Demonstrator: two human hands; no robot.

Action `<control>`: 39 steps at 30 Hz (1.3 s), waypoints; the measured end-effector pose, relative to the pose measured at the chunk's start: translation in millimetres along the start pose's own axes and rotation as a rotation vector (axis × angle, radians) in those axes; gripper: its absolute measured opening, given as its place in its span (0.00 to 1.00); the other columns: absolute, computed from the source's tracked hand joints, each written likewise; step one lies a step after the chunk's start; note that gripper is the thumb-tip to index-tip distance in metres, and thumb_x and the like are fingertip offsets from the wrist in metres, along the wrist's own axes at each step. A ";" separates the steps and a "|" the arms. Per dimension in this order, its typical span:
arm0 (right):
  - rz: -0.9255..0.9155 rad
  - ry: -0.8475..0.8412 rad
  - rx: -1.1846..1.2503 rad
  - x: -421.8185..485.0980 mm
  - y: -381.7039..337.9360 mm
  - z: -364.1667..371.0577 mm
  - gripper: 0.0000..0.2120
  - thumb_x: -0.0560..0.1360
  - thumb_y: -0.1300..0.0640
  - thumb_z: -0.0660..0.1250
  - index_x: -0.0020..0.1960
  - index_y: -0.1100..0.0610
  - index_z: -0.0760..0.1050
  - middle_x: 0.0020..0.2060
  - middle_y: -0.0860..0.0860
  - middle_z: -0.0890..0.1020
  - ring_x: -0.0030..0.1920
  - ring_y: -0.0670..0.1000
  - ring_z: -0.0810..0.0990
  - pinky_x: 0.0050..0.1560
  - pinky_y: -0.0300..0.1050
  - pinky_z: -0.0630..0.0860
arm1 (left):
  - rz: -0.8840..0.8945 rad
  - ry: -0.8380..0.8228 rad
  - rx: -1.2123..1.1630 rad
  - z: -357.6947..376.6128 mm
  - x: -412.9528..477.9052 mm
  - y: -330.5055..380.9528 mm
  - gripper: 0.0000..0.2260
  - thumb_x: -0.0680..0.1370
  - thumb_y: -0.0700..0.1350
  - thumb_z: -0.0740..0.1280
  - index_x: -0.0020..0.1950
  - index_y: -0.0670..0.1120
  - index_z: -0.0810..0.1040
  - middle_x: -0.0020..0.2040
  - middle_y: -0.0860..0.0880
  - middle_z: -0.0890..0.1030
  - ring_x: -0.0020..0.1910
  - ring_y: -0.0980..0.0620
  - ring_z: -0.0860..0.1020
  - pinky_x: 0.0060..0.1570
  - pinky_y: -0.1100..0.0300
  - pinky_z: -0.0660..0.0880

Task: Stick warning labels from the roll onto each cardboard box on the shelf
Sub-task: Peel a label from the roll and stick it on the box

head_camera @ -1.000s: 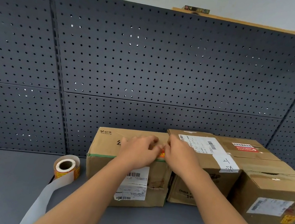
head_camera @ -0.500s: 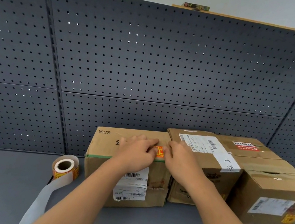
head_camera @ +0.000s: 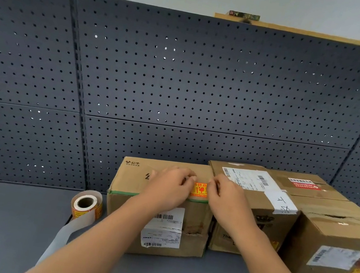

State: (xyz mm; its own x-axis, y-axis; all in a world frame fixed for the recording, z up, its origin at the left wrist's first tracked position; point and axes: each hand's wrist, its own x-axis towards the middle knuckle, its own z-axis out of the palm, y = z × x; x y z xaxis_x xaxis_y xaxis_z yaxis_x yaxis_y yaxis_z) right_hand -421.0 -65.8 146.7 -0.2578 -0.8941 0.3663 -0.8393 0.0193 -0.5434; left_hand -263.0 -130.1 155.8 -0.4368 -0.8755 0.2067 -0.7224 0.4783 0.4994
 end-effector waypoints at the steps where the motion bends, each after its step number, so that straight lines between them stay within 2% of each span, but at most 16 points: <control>1: 0.024 -0.006 0.015 0.3 -2.5 -0.6 0.13 0.85 0.46 0.59 0.49 0.53 0.75 0.39 0.49 0.80 0.38 0.49 0.80 0.33 0.45 0.72 | -0.027 0.017 0.018 0.6 0.4 1.3 0.16 0.85 0.59 0.54 0.66 0.57 0.77 0.58 0.56 0.82 0.61 0.49 0.77 0.63 0.45 0.64; 4: 0.082 -0.011 -0.038 10.1 -6.7 0.3 0.14 0.83 0.43 0.63 0.50 0.53 0.72 0.39 0.49 0.79 0.38 0.49 0.78 0.32 0.45 0.67 | -0.105 0.074 0.073 6.3 7.4 3.1 0.15 0.83 0.64 0.57 0.59 0.56 0.75 0.54 0.55 0.85 0.55 0.49 0.81 0.57 0.47 0.65; 7: 0.133 -0.049 -0.094 19.1 -6.3 2.0 0.11 0.82 0.46 0.65 0.52 0.54 0.72 0.41 0.50 0.78 0.41 0.51 0.77 0.32 0.45 0.66 | -0.108 0.071 0.102 9.3 13.3 3.2 0.13 0.84 0.61 0.59 0.63 0.56 0.74 0.57 0.54 0.85 0.58 0.48 0.80 0.58 0.47 0.64; 10: 0.149 -0.040 -0.124 17.4 -5.0 3.4 0.08 0.84 0.52 0.61 0.51 0.56 0.74 0.42 0.52 0.80 0.41 0.53 0.79 0.36 0.48 0.75 | -0.088 0.026 0.079 8.5 13.5 4.1 0.12 0.85 0.56 0.58 0.67 0.57 0.74 0.57 0.54 0.85 0.57 0.48 0.79 0.57 0.47 0.62; 12: 0.164 -0.045 -0.078 13.5 -3.7 0.0 0.12 0.85 0.54 0.58 0.48 0.57 0.75 0.39 0.54 0.81 0.35 0.53 0.82 0.35 0.49 0.79 | -0.088 0.032 -0.080 0.7 10.1 0.7 0.13 0.86 0.51 0.57 0.69 0.56 0.74 0.50 0.55 0.83 0.49 0.50 0.78 0.57 0.49 0.69; 14: 0.179 -0.092 -0.009 8.8 -2.3 -5.3 0.16 0.85 0.51 0.56 0.44 0.57 0.74 0.33 0.53 0.81 0.26 0.49 0.82 0.26 0.42 0.73 | -0.093 0.122 -0.268 -17.7 1.3 -8.7 0.13 0.86 0.50 0.58 0.68 0.53 0.76 0.49 0.54 0.82 0.43 0.54 0.77 0.45 0.54 0.75; 15: 0.178 -0.110 0.009 6.7 -1.8 -7.3 0.18 0.85 0.49 0.57 0.43 0.58 0.75 0.31 0.53 0.81 0.23 0.48 0.80 0.24 0.40 0.71 | -0.080 0.208 -0.252 -29.0 -4.5 -16.1 0.13 0.85 0.51 0.59 0.66 0.52 0.78 0.51 0.54 0.82 0.45 0.55 0.79 0.43 0.55 0.75; 17: 0.174 -0.109 0.017 4.2 -2.2 -9.5 0.22 0.85 0.47 0.57 0.43 0.61 0.76 0.26 0.53 0.80 0.20 0.47 0.79 0.23 0.40 0.71 | -0.082 0.356 -0.042 -50.9 -14.1 -38.3 0.13 0.84 0.54 0.60 0.64 0.53 0.79 0.57 0.52 0.80 0.54 0.50 0.79 0.53 0.51 0.76; 18: 0.172 -0.098 0.016 4.0 -3.2 -9.8 0.23 0.85 0.46 0.57 0.42 0.62 0.77 0.24 0.53 0.80 0.19 0.47 0.79 0.24 0.40 0.72 | -0.143 0.351 0.065 -59.7 -18.4 -52.8 0.15 0.83 0.55 0.60 0.67 0.53 0.78 0.61 0.49 0.79 0.60 0.46 0.77 0.59 0.48 0.74; 20: 0.167 -0.079 0.007 5.7 -5.4 -9.8 0.24 0.85 0.45 0.57 0.42 0.61 0.78 0.23 0.52 0.80 0.21 0.47 0.80 0.26 0.40 0.71 | -0.354 0.197 0.133 -70.1 -22.9 -81.4 0.23 0.83 0.59 0.60 0.75 0.52 0.70 0.71 0.44 0.72 0.69 0.39 0.71 0.67 0.44 0.70; 23: 0.151 -0.083 -0.020 8.0 -9.5 -9.1 0.22 0.85 0.43 0.57 0.45 0.57 0.79 0.27 0.52 0.82 0.23 0.46 0.81 0.30 0.41 0.72 | -0.569 -0.017 -0.270 -69.5 -31.8 -105.1 0.34 0.81 0.67 0.60 0.80 0.47 0.63 0.74 0.42 0.70 0.69 0.39 0.72 0.64 0.46 0.72; 26: 0.164 -0.140 0.000 9.3 -11.8 -3.3 0.20 0.84 0.41 0.57 0.49 0.55 0.77 0.30 0.53 0.83 0.24 0.47 0.83 0.36 0.46 0.78 | -0.678 -0.117 -0.703 -65.2 -47.1 -104.5 0.33 0.78 0.71 0.62 0.73 0.49 0.71 0.62 0.47 0.79 0.58 0.45 0.78 0.60 0.45 0.73; 29: 0.231 -0.232 0.074 9.9 -14.7 4.2 0.20 0.84 0.40 0.56 0.51 0.55 0.74 0.36 0.55 0.86 0.26 0.50 0.84 0.43 0.48 0.80 | -0.681 -0.124 -0.791 -62.4 -54.2 -106.4 0.30 0.75 0.72 0.66 0.68 0.53 0.73 0.57 0.48 0.80 0.56 0.44 0.79 0.66 0.38 0.72; 32: 0.284 -0.230 0.196 5.2 -14.0 7.0 0.20 0.85 0.41 0.55 0.53 0.56 0.75 0.36 0.54 0.82 0.27 0.50 0.80 0.38 0.46 0.77 | -0.655 -0.108 -0.830 -63.5 -57.8 -108.4 0.27 0.77 0.70 0.65 0.68 0.53 0.74 0.59 0.47 0.81 0.57 0.44 0.79 0.68 0.36 0.71; 35: 0.239 -0.194 0.290 -5.4 -9.7 8.6 0.18 0.85 0.42 0.57 0.54 0.56 0.76 0.37 0.53 0.80 0.27 0.49 0.76 0.31 0.43 0.73 | -0.598 -0.070 -0.894 -63.0 -63.6 -110.9 0.21 0.79 0.64 0.67 0.66 0.53 0.75 0.59 0.48 0.83 0.59 0.45 0.80 0.69 0.37 0.72; 39: 0.114 -0.136 0.399 -19.8 -6.8 11.8 0.12 0.85 0.47 0.62 0.60 0.54 0.76 0.49 0.49 0.84 0.33 0.44 0.76 0.26 0.35 0.71 | -0.447 0.015 -0.977 -68.2 -73.3 -118.1 0.18 0.80 0.53 0.71 0.69 0.54 0.75 0.60 0.50 0.86 0.60 0.45 0.82 0.57 0.48 0.77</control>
State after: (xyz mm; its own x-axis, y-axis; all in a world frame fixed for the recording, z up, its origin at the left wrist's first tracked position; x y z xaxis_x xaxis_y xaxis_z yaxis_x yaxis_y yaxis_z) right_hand -404.5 -53.5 134.3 -0.2501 -0.9476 0.1986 -0.5514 -0.0292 -0.8337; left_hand -109.1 -127.1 139.1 -0.2276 -0.9614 -0.1548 -0.0707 -0.1423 0.9873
